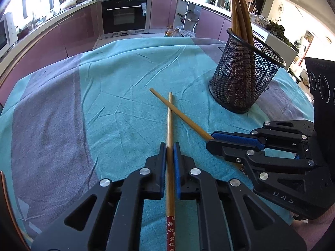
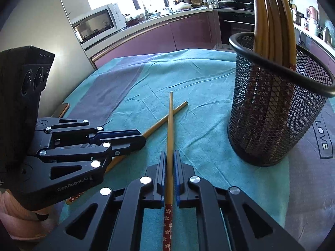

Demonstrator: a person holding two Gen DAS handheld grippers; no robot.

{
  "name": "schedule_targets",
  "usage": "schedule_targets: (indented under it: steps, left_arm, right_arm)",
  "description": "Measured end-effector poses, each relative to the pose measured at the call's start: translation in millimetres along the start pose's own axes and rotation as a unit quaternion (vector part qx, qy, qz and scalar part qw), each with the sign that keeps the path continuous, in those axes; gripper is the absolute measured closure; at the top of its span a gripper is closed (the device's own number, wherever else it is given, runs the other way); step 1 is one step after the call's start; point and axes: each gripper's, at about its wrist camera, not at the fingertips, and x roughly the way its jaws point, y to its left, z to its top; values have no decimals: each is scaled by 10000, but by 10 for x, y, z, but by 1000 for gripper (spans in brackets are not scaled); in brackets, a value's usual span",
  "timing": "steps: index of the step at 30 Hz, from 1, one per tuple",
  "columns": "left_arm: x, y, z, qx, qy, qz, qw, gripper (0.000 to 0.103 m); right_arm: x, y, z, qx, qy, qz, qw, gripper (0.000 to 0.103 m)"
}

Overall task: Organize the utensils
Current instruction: 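Lift both held chopsticks upright and carry them toward the mesh cup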

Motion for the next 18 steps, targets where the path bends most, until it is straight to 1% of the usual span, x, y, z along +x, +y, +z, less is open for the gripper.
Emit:
schedule_targets:
  steps: [4, 18]
  left_arm:
    - [-24, 32, -26, -37, -19, 1, 10000, 95]
    - [-162, 25, -53, -5, -135, -65, 9999, 95]
  right_arm:
    - [-30, -38, 2, 89, -70, 48, 9999, 97]
    - [-251, -45, -4, 79, -327, 245, 9991, 97]
